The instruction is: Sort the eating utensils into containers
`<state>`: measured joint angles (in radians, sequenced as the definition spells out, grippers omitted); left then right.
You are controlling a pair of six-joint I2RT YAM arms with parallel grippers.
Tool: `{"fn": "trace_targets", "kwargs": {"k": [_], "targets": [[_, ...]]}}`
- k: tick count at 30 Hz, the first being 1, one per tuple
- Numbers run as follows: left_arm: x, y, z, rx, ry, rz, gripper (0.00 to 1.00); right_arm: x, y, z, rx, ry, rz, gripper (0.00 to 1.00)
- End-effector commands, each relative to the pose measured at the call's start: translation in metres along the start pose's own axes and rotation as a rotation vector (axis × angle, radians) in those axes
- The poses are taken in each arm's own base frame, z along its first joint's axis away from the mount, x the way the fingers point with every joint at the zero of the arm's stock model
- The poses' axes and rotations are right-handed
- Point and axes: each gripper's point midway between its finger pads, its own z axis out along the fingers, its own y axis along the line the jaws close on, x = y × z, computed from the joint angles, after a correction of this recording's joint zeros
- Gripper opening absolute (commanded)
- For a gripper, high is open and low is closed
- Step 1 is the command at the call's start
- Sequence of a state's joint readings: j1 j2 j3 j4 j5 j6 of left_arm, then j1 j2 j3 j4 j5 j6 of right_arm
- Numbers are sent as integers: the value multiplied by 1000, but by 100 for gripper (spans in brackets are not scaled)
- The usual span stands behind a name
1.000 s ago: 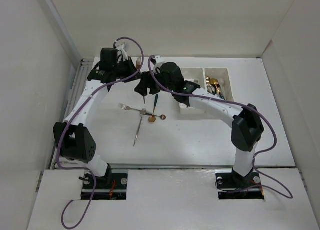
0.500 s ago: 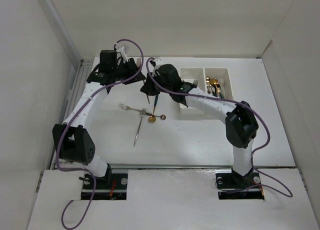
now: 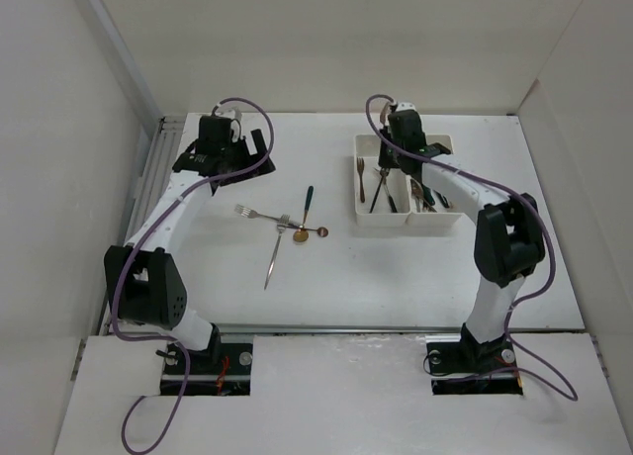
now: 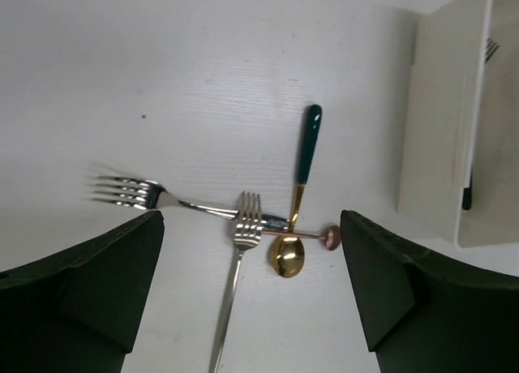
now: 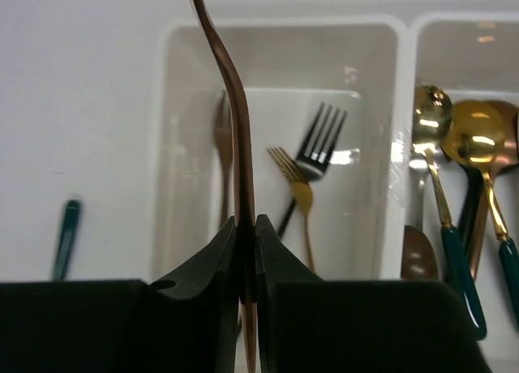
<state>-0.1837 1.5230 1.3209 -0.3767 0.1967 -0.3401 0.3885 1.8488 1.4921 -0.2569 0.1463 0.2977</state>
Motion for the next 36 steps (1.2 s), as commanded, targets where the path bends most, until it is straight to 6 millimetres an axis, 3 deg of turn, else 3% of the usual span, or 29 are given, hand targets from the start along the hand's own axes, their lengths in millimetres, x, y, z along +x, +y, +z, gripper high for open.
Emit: {"fn": "trace_targets", "kwargs": {"k": [1,4,5,8,10,12,15,17,18,19,22,25,28,33,36], "targets": [[-9,16,-11,-54,-45,-30,88,23,-17,6,116,82,-109,0],[-14,21,-10,-82,-60,-19,88,28,-25,11,137,88,-106,0],[-15,23,-10,-94,-65,-10,88,39,-28,12,144,110,-101,0],[-15,25,-10,-105,-68,-1,88,39,-22,15,110,106,-95,21],[-16,28,-10,-115,-72,8,88,42,-23,14,113,117,-98,42],[-22,31,-13,-123,-96,13,88,37,-22,10,110,109,-96,50],[-16,28,-13,-88,-80,60,73,12,-25,-7,141,40,-69,66],[-4,22,-10,-46,-36,140,63,-3,-18,-21,128,-10,-52,71],[19,32,-3,-94,56,240,63,-9,-20,-26,137,-27,-49,71],[42,20,3,-82,129,319,63,-12,-14,-31,126,-37,-52,71],[108,24,15,-59,369,416,67,-22,-11,-41,127,-69,-50,73],[144,32,22,-61,446,433,70,-24,-9,-49,133,-84,-53,73],[156,27,27,-61,457,470,72,-21,-7,-58,123,-88,-48,73],[193,33,36,-110,554,541,72,-12,-20,-69,167,-90,-41,73],[208,29,43,-102,591,569,66,-9,-27,-75,193,-96,-42,73]]}}
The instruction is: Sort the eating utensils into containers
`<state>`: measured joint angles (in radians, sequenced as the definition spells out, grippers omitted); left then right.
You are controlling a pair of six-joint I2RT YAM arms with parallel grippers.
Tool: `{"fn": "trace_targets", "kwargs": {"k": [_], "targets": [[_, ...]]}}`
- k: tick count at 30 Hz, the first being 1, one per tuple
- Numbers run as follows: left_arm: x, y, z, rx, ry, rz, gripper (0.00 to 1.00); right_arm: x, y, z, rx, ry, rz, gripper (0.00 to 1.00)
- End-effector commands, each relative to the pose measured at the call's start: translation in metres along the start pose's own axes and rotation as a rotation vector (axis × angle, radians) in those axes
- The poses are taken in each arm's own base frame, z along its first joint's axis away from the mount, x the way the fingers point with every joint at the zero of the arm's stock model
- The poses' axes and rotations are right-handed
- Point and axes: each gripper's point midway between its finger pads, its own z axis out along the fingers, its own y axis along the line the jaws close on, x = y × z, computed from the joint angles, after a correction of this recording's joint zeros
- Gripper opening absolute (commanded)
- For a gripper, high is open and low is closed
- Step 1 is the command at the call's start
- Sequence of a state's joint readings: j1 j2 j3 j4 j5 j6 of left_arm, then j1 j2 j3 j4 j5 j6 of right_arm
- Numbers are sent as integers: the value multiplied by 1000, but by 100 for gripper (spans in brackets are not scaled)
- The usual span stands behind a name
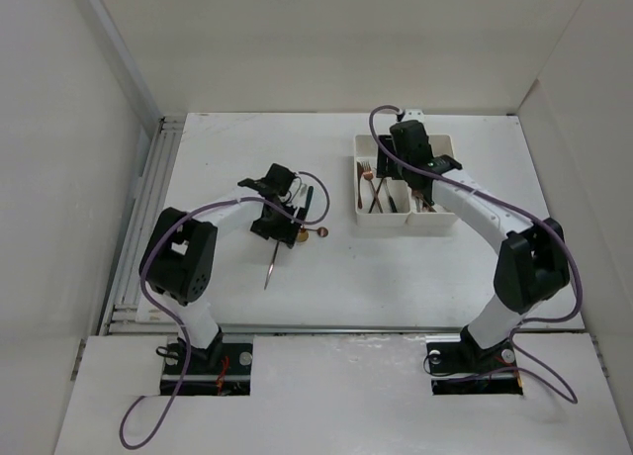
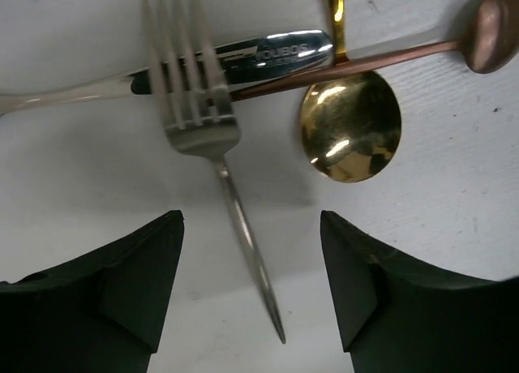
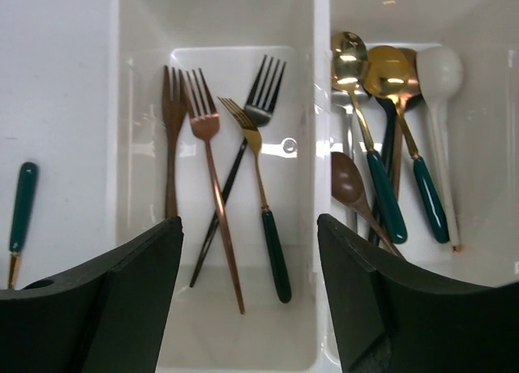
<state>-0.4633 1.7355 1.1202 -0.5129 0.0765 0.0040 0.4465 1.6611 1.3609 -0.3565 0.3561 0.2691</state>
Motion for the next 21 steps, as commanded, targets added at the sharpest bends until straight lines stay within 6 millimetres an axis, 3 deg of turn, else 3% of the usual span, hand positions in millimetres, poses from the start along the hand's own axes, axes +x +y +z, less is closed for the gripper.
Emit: {"fn": "trace_targets", "kwargs": {"k": [1,6,9,13,16,21], "targets": [[10,-6,11,-6,41,47,64,-18,-9,-19,31,-75,37,73],[23,-14,27,36,115,23,44,-22,-18,-28,60,-98,44,73],[25,-7,34,37,138,-4,32,-25,-21,-32,69,-111,49,73],[25,1,39,30,149,-38,0,-28,-21,-35,67,-119,52,73],[25,1,39,30,149,-38,0,-29,-23,-35,76,-121,44,73],[-4,0,10,59,65,-53,0,-34,-15,-40,65,-133,18,73]]}}
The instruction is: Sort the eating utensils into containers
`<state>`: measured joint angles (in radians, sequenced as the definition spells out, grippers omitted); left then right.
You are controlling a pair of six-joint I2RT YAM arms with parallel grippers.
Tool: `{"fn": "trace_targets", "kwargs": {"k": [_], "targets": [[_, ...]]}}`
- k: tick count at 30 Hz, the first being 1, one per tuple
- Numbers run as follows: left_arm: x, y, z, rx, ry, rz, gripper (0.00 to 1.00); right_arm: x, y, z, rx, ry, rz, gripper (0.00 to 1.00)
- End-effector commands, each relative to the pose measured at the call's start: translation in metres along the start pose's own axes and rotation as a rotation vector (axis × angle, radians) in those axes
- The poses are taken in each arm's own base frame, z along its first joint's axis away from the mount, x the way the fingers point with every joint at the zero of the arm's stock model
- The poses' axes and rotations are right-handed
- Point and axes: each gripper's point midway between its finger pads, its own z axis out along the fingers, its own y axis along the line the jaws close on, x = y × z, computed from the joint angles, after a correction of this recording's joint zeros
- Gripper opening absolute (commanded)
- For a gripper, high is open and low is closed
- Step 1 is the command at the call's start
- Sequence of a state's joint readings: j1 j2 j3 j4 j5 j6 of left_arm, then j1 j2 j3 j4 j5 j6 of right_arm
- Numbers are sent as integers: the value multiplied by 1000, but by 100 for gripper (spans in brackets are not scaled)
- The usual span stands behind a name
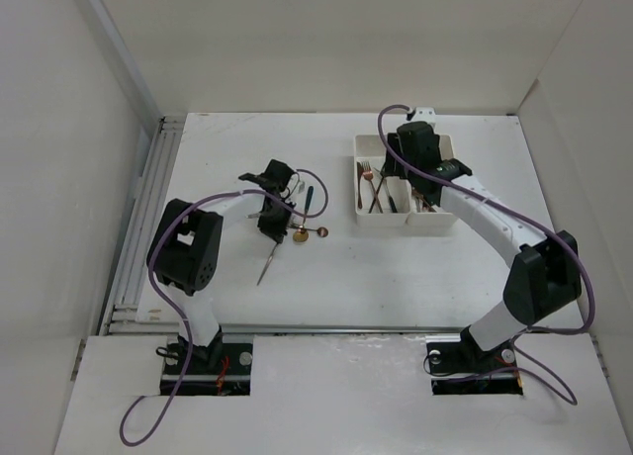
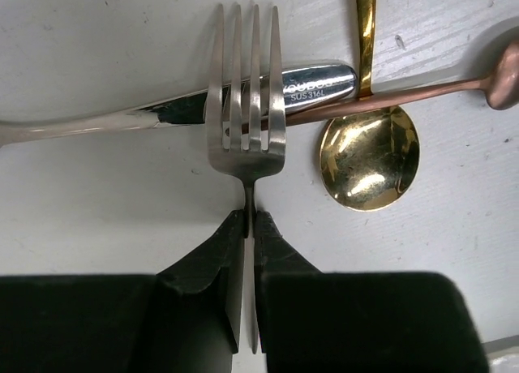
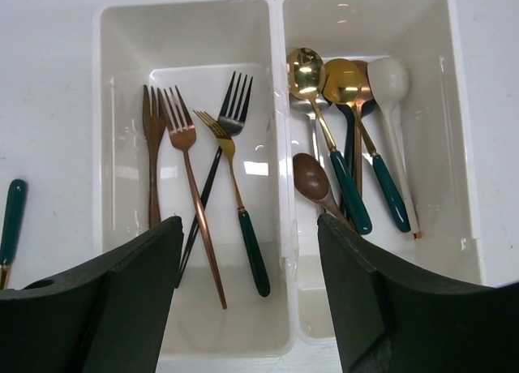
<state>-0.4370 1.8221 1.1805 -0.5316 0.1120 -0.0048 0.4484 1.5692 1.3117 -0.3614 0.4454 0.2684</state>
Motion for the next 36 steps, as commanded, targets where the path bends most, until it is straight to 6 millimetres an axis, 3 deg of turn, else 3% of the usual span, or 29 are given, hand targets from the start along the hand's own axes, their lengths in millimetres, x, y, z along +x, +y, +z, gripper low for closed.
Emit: {"fn": "trace_targets", "kwargs": {"k": [1,3,5,6,8,10,11,13,14,18,22,29,33,36], "targets": [[-6,1,-11,42,-1,-32,0,-28,12,-20,-26,-83,6,73],[-35,0,-40,87,-87,-50,0,-31,21,-25,-47,-94,-32,73],[-61,11,-66,108,-176,-100,0,-35,48,-35,-125,-120,-67,73],[-83,14,-89,123,-255,-112,0,-37,59,-39,-164,-135,-102,73],[-110,16,-129,175,-391,-154,0,-45,105,-66,-346,-198,-121,73],[-138,9,-170,222,-537,-152,0,-35,153,-90,-582,-196,-155,81],[-143,7,-180,235,-571,-180,0,-41,175,-108,-683,-223,-143,82],[-158,2,-203,266,-663,-189,0,-32,203,-114,-809,-180,-91,86],[-161,-2,-216,286,-697,-197,0,-30,223,-131,-920,-167,-86,90],[-161,-10,-229,343,-735,-258,0,-43,262,-150,-1055,-181,0,90],[-156,-15,-231,374,-724,-282,0,-50,279,-144,-1081,-157,48,88],[-147,-25,-242,423,-728,-275,0,-24,293,-110,-1035,-79,65,76],[-147,-29,-245,446,-730,-272,0,-10,298,-100,-1032,-42,63,64],[-143,-30,-237,454,-709,-274,0,-10,298,-100,-1033,-37,72,40]]}}
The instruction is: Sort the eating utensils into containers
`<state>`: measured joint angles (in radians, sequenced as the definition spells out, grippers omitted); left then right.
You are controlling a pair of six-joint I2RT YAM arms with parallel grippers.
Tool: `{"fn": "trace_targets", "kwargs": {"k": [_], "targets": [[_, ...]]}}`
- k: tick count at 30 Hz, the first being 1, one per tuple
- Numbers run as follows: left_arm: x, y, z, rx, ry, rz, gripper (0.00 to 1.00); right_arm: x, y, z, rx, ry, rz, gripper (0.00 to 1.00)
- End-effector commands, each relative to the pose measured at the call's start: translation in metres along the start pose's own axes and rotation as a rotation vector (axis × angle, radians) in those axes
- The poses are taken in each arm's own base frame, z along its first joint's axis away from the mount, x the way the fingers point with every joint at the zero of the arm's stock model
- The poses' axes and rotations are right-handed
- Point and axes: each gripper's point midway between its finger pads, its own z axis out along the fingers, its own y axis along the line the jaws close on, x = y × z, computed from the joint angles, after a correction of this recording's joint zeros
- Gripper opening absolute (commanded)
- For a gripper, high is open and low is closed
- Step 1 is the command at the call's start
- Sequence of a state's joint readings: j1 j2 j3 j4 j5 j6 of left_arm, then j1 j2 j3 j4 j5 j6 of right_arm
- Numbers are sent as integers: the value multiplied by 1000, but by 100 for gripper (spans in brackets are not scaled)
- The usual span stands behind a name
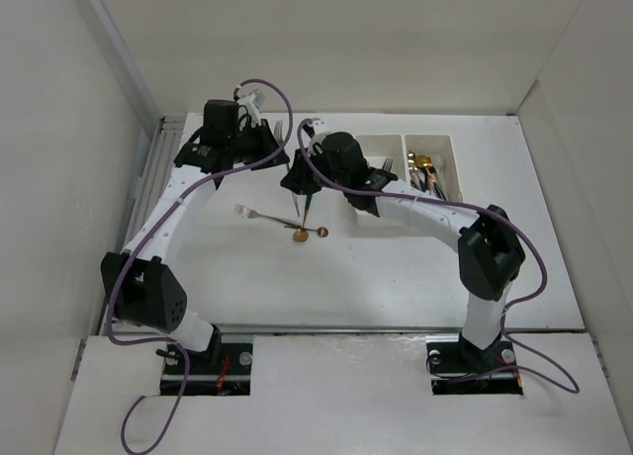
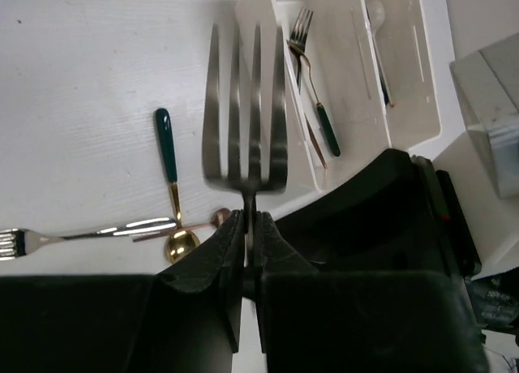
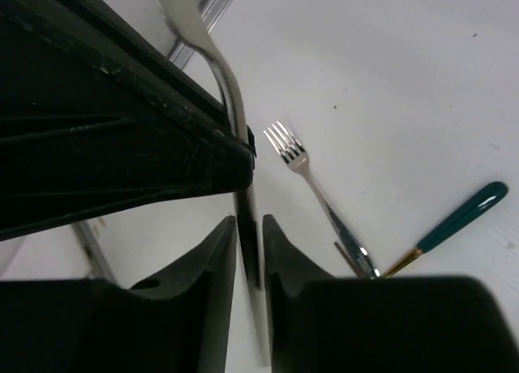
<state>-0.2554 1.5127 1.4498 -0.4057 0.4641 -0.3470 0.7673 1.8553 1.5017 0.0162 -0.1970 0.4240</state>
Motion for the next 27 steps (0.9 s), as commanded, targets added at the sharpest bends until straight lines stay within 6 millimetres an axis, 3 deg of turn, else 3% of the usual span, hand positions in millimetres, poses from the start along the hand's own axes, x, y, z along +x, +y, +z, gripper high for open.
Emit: {"fn": "trace_targets", "kwargs": {"k": [1,3,4,5,7,8,9,10,12,13,15,17,18,20,23,27], "targets": [[-9,-21,-17,72,-48,16,0,-34,22,-3,-57,-94,-1,20],[-3,-20,-16,80,-38,5,0,-36,20,-3,-43,-101,0,3],[0,-18,-15,76,-30,1,0,-40,21,-6,-40,-114,-2,0],[3,-16,-13,74,-26,-1,8,-44,23,-9,-44,-123,-3,0],[5,-16,-14,74,-27,9,47,-48,7,-15,25,-149,-6,0],[4,-13,-14,59,-34,18,78,-58,2,-25,51,-180,-13,0],[-2,-5,-17,24,-61,29,94,-64,-12,-31,111,-210,-6,0],[-1,-1,-17,2,-59,23,100,-64,-39,-39,177,-216,-2,0],[-9,10,-19,-56,-87,33,100,-71,-71,-58,272,-229,-8,0],[-16,19,-25,-86,-114,33,100,-77,-105,-70,367,-235,-1,0],[-23,33,-29,-133,-139,19,100,-59,-146,-84,497,-150,-37,0],[-22,59,-32,-215,-148,-12,100,-60,-186,-99,622,-114,-49,0],[-26,63,-37,-235,-166,-14,100,-38,-206,-97,664,-26,-44,0],[-20,78,-37,-277,-160,-32,100,-26,-238,-103,731,38,-36,0],[-23,85,-45,-300,-181,-32,100,-1,-268,-104,822,128,-15,0],[-20,97,-49,-338,-187,-47,100,9,-280,-110,868,142,1,9]]}}
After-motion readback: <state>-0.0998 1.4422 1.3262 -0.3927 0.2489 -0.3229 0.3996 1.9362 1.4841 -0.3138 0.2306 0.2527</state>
